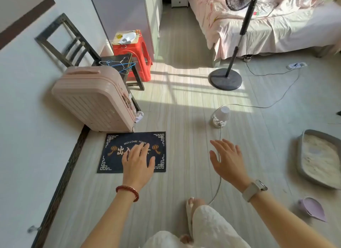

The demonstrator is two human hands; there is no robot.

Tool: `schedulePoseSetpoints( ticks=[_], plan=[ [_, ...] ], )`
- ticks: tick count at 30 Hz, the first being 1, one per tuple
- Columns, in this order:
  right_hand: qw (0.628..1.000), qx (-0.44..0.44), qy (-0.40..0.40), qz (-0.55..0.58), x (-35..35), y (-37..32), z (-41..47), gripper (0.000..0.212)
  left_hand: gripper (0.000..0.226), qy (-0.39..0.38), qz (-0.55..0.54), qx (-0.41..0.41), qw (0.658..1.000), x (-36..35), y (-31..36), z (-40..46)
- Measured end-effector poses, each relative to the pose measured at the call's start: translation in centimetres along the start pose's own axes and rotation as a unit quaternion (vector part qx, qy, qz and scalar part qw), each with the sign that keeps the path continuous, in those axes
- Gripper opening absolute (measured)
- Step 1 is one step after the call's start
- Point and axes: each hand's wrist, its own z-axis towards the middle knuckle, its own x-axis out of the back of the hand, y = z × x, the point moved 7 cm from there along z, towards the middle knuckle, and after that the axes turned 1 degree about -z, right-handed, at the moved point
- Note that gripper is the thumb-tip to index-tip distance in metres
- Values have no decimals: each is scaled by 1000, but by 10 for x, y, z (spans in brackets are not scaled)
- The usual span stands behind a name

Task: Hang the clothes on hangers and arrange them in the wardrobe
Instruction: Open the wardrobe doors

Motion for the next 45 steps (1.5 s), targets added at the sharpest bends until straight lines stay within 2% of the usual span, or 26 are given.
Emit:
schedulePoseSetpoints(
  ticks=[6, 10, 18, 25, 30, 37, 45],
  plan=[
    [1000, -4, -16, 2, -19, 13, 98, 44, 48, -12, -7, -32, 999, -23, 28, 98],
    [999, -9, -40, 1, -19, 28, 189, 46, 48, -47, 7, -35, 998, -28, 53, 189],
    [998, -12, -66, 5, 22, 42, 388, 46, 47, -38, 13, -93, 995, 22, 131, 407],
    [996, 21, -90, -1, 19, 18, 569, 47, 44, -35, -16, -43, 998, 29, 106, 558],
    [996, 38, -84, -13, 19, -20, 730, 46, 47, -47, -22, -13, 999, 44, 80, 707],
    [998, 25, -65, -7, 50, -69, 929, 45, 44, 9, 10, -57, 998, 130, 76, 929],
    [996, -5, -89, -27, 44, -58, 1100, 45, 45, -25, 10, -94, 995, 129, 96, 1106]
  ],
)
